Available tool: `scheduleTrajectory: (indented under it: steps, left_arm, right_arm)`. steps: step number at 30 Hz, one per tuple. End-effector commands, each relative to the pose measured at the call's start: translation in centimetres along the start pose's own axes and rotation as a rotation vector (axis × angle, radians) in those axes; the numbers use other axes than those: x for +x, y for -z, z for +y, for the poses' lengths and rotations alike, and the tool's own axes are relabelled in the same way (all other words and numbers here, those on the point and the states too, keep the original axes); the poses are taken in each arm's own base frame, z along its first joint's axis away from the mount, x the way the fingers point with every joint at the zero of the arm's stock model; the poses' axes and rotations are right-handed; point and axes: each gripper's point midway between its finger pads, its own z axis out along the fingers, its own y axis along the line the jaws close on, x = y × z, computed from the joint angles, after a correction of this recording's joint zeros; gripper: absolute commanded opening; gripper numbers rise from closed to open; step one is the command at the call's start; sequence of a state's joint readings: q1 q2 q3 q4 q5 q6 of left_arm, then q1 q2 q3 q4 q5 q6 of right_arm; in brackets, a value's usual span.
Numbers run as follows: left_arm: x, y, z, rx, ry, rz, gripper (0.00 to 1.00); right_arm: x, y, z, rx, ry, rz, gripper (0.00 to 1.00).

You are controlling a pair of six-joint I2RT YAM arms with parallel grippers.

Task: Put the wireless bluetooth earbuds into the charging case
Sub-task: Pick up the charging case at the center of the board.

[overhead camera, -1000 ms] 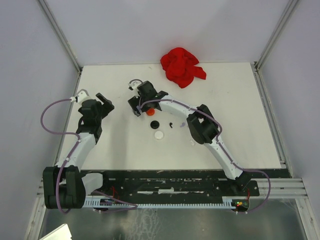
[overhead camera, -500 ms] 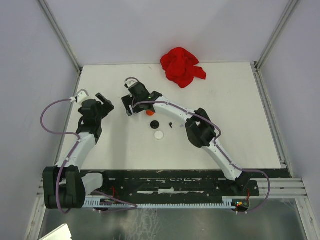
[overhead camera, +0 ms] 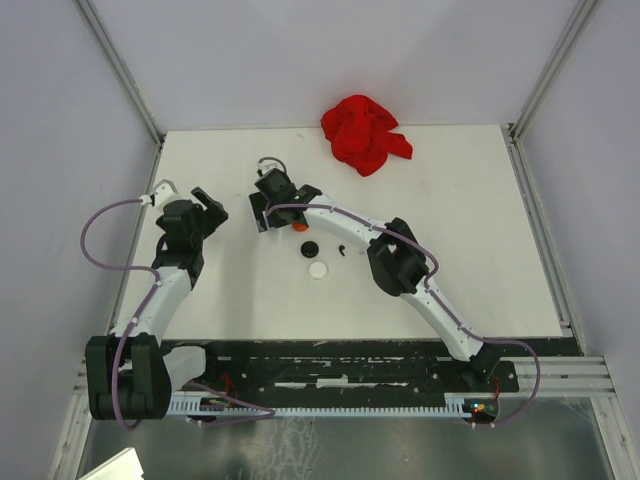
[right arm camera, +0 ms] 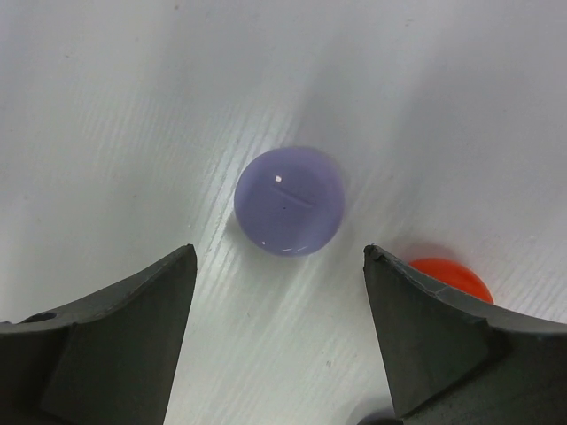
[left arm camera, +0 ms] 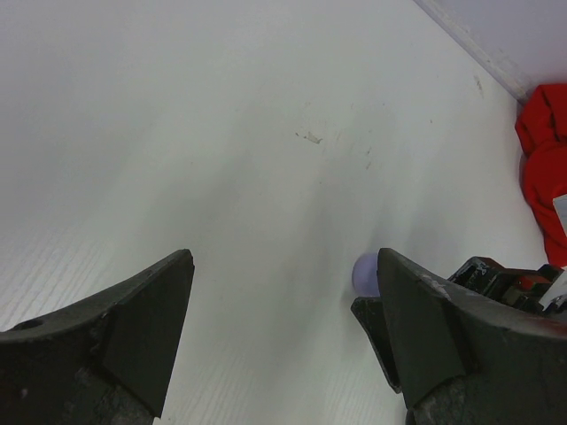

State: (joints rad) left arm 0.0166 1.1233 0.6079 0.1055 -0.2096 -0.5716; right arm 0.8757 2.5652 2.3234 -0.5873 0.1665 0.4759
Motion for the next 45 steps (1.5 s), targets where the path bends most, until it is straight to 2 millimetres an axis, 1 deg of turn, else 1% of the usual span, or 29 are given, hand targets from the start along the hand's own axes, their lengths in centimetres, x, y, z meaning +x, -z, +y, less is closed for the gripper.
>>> scheduleTrajectory:
  steps: [1, 10, 16, 20, 24, 29, 30, 33, 34, 35, 37, 38, 39, 41, 45]
  left_arm:
    - [-1.5, 0.2, -0.2, 0.001, 0.040, -0.059, 0.90]
    - [-1.6, 0.2, -0.1, -0.004, 0.041, -0.061, 0.90]
    - [-1.6, 0.1, -0.1, -0.004, 0.042, -0.061, 0.90]
    - [-1.6, 0.0, 0.0, -0.007, 0.043, -0.061, 0.90]
    - [-1.6, 0.0, 0.0, -0.006, 0.043, -0.061, 0.90]
    - [-1.4, -0.1, -0.1, 0.003, 0.042, -0.055, 0.90]
    - [-1.4, -0.1, -0.2, 0.004, 0.042, -0.055, 0.90]
    - [-1.4, 0.0, -0.7, 0.036, 0.038, -0.050, 0.88]
    - [-1.4, 0.0, -1.1, 0.057, 0.038, -0.047, 0.87]
    - [-1.3, 0.1, -1.5, 0.077, 0.040, -0.044, 0.87]
    - [-1.3, 0.2, -2.2, 0.119, 0.047, -0.042, 0.84]
    - [-1.3, 0.3, -2.6, 0.140, 0.052, -0.039, 0.83]
    - [-1.2, 0.3, -3.0, 0.162, 0.057, -0.035, 0.82]
    - [-1.2, 0.4, -3.9, 0.203, 0.069, -0.024, 0.79]
    - [-0.9, 0.1, -5.8, 0.291, 0.091, 0.016, 0.73]
  right_arm:
    - [-1.4, -0.6, -0.5, 0.047, -0.051, -0.054, 0.84]
    - [-1.0, -2.1, -0.1, 0.036, -0.076, -0.059, 0.83]
    - [-0.2, -3.1, -0.1, 0.037, -0.061, -0.041, 0.77]
    - [0.4, -3.6, -0.4, 0.047, -0.046, -0.029, 0.71]
    - [1.2, -3.9, -0.9, 0.064, -0.029, -0.012, 0.58]
    - [1.5, -3.8, -1.5, 0.083, 0.010, -0.009, 0.32]
    - [1.5, -3.7, -1.6, 0.078, 0.034, -0.018, 0.28]
    - [0.1, -2.8, -1.4, 0.031, 0.131, -0.094, 0.23]
    - [-1.3, -1.7, -1.4, 0.012, 0.166, -0.136, 0.19]
    - [-2.2, -1.0, -1.2, -0.012, 0.194, -0.170, 0.16]
    - [-4.0, 0.3, -1.5, -0.069, 0.227, -0.221, 0.14]
    - [-4.5, 1.0, -1.3, -0.123, 0.240, -0.236, 0.14]
    - [-5.8, 2.1, -1.3, -0.165, 0.242, -0.269, 0.14]
    - [-6.8, 3.4, -1.5, -0.249, 0.257, -0.289, 0.15]
    - [-7.2, 5.9, -2.4, -0.377, 0.309, -0.298, 0.15]
